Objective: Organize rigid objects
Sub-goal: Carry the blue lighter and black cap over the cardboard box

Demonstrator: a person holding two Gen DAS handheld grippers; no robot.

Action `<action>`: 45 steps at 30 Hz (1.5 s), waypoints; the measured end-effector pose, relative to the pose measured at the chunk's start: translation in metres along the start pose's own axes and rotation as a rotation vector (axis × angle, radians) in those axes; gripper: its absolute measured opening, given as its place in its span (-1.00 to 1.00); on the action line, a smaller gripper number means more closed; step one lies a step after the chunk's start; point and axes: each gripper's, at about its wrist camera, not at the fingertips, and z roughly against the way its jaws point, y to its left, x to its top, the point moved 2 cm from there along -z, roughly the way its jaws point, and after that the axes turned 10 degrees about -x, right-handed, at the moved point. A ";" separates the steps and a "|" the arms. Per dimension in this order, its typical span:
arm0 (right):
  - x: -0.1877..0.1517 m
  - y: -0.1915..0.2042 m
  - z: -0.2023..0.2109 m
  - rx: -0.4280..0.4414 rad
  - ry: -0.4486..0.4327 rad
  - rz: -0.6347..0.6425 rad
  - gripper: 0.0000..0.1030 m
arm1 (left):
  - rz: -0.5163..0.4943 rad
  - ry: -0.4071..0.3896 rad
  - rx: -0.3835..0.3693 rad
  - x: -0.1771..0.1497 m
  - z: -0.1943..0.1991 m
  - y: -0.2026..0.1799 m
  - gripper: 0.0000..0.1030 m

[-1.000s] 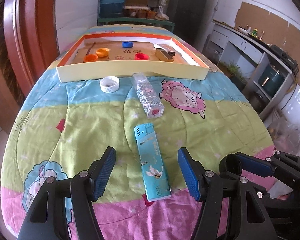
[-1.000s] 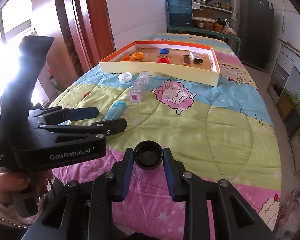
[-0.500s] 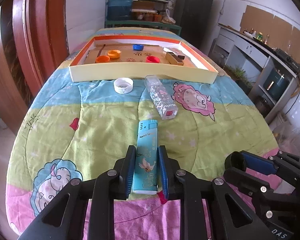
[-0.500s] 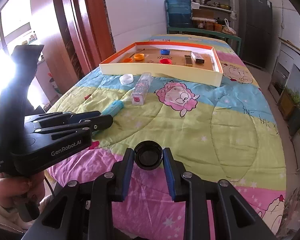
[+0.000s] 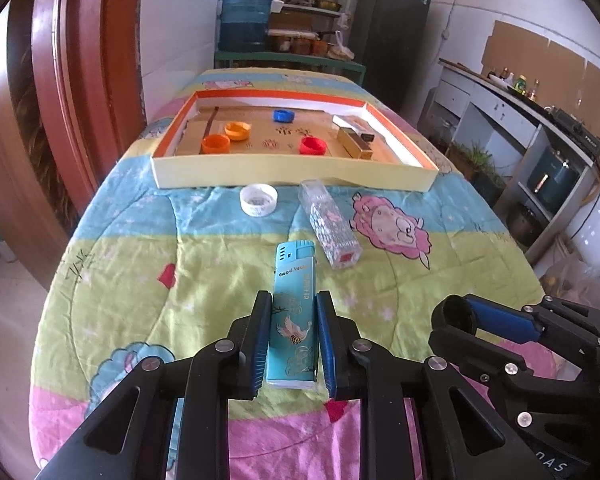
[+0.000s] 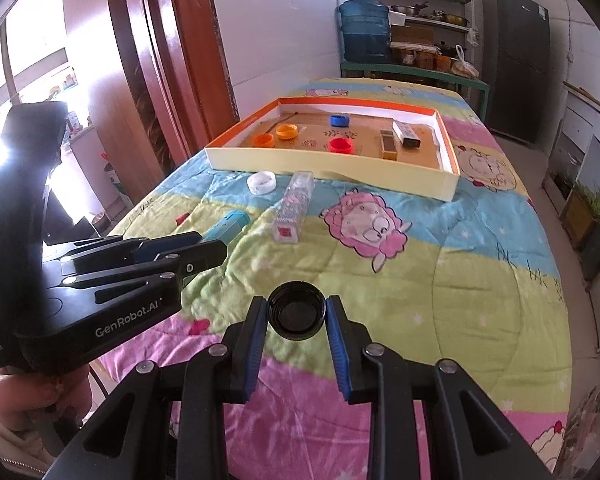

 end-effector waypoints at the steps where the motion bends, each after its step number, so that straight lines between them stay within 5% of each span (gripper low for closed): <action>1: 0.001 0.001 -0.001 0.001 -0.001 0.003 -0.41 | -0.001 -0.003 0.002 0.002 0.001 0.001 -0.56; 45: 0.097 -0.014 -0.032 -0.002 -0.083 -0.038 -0.41 | -0.007 -0.105 0.010 0.108 -0.002 0.034 -0.56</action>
